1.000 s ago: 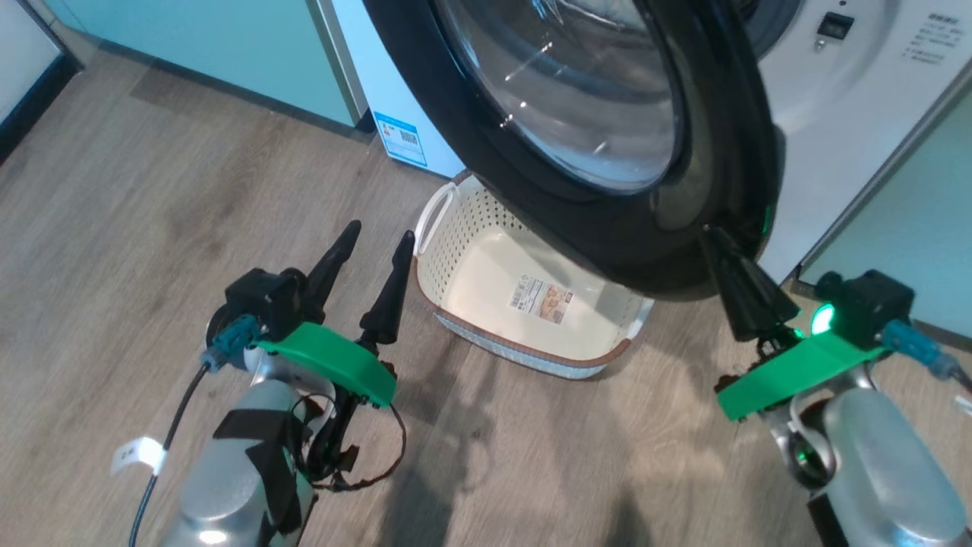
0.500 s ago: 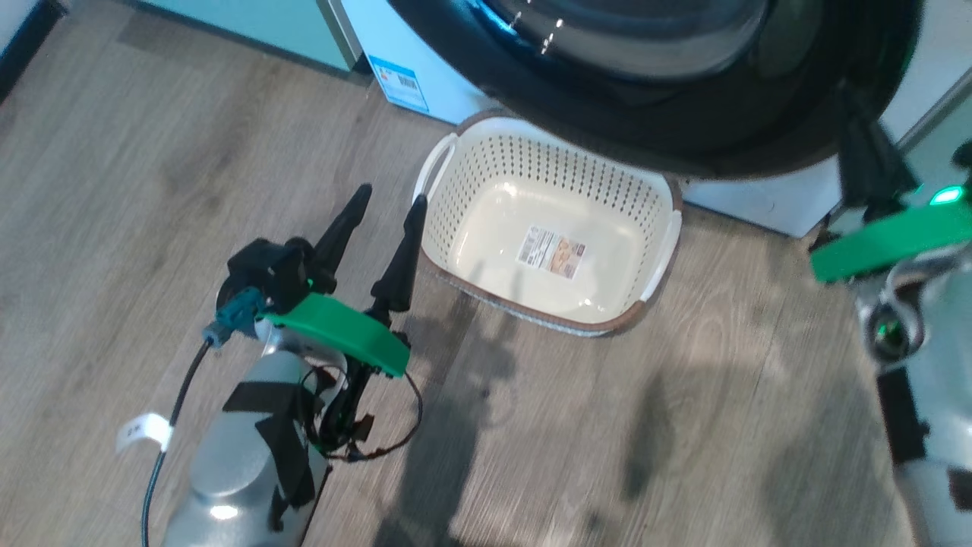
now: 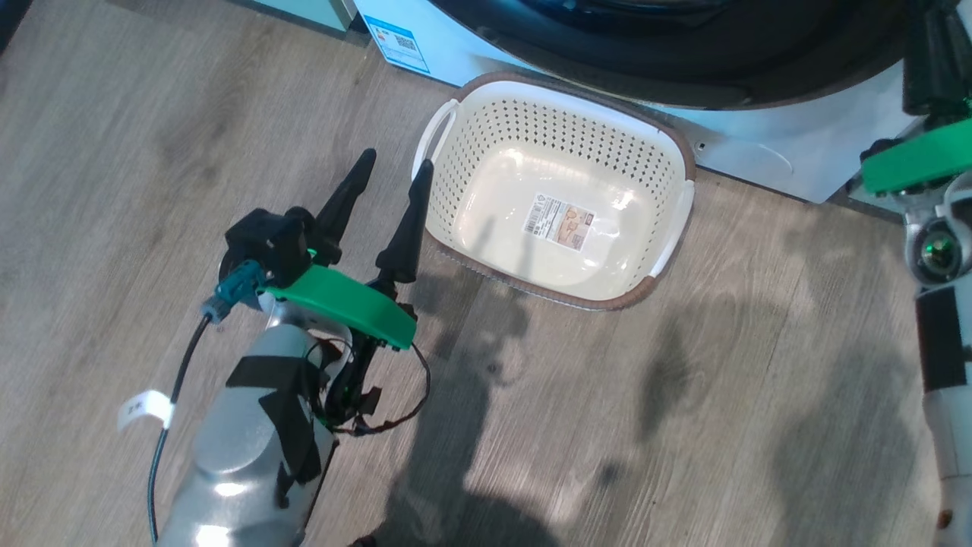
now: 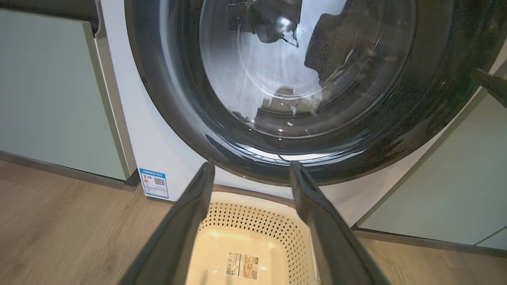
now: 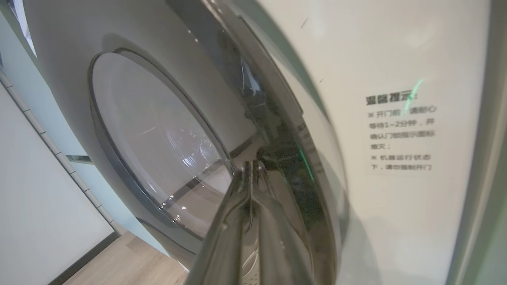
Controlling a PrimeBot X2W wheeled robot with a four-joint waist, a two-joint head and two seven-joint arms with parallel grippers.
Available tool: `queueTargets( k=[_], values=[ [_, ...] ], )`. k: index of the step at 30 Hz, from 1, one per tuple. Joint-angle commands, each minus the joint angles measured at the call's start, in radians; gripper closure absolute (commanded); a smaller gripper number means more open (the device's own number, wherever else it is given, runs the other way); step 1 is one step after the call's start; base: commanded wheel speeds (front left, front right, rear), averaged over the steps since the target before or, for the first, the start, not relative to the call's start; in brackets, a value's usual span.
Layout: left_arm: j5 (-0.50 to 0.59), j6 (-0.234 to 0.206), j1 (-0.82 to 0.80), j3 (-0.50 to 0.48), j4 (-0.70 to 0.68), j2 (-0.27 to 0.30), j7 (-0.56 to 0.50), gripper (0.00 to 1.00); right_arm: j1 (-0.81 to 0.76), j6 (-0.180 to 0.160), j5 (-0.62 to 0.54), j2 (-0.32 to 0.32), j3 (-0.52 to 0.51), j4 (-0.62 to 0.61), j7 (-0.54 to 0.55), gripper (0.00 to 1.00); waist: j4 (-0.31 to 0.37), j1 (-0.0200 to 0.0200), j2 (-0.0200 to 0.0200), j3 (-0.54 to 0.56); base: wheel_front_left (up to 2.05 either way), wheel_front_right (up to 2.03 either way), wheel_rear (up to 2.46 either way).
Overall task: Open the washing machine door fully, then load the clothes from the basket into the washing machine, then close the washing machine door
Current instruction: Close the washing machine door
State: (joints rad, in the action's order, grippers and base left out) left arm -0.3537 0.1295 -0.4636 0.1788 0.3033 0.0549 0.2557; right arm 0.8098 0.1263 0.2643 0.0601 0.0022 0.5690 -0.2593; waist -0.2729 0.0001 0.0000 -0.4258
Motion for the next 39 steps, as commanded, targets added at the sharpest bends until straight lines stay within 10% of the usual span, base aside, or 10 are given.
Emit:
queueTargets(
  k=[1, 27, 29, 30, 31, 32, 39],
  values=[
    [0.0, 0.001, -0.031, -0.038, -0.035, 0.02, 0.006, 0.0, 0.049, 0.004, 0.006, -0.01, 0.006, -0.024, -0.002, 1.0, 0.001, -0.0001, 0.0, -0.005, 0.0, 0.0, 0.0],
    [-0.013, 0.001, -0.006, -0.113, -0.027, 0.058, 0.006, 0.0, -0.071, 0.004, 0.141, -0.01, 0.21, -0.055, -0.002, 1.0, 0.056, -0.0001, 0.0, 0.12, 0.0, 0.0, 0.0],
    [-0.02, 0.001, 0.001, -0.129, -0.022, 0.067, 0.006, 0.0, -0.102, 0.004, 0.16, -0.01, 0.245, -0.062, -0.002, 0.78, 0.071, -0.0001, 0.0, 0.145, 0.0, 0.0, 0.0],
    [-0.025, 0.001, 0.004, -0.136, -0.019, 0.073, 0.006, 0.0, -0.117, 0.004, 0.169, -0.01, 0.261, -0.066, -0.002, 0.56, 0.08, -0.0001, 0.0, 0.157, 0.0, 0.0, 0.0],
    [-0.035, 0.001, 0.007, -0.148, -0.014, 0.076, 0.006, 0.0, -0.133, 0.004, 0.179, -0.01, 0.278, -0.067, -0.002, 0.09, 0.089, -0.0001, 0.0, 0.169, 0.0, 0.0, 0.0],
    [-0.046, 0.001, 0.011, -0.16, -0.007, 0.08, 0.006, 0.0, -0.148, 0.004, 0.185, -0.01, 0.296, -0.062, -0.002, 0.0, 0.101, -0.0001, 0.0, 0.183, 0.0, 0.0, 0.0],
    [-0.088, 0.001, 0.04, -0.17, 0.055, 0.143, 0.006, 0.0, -0.251, 0.004, 0.168, -0.01, 0.289, -0.079, -0.002, 0.0, 0.177, -0.0001, 0.0, 0.271, 0.0, 0.0, 0.0]
  ],
)
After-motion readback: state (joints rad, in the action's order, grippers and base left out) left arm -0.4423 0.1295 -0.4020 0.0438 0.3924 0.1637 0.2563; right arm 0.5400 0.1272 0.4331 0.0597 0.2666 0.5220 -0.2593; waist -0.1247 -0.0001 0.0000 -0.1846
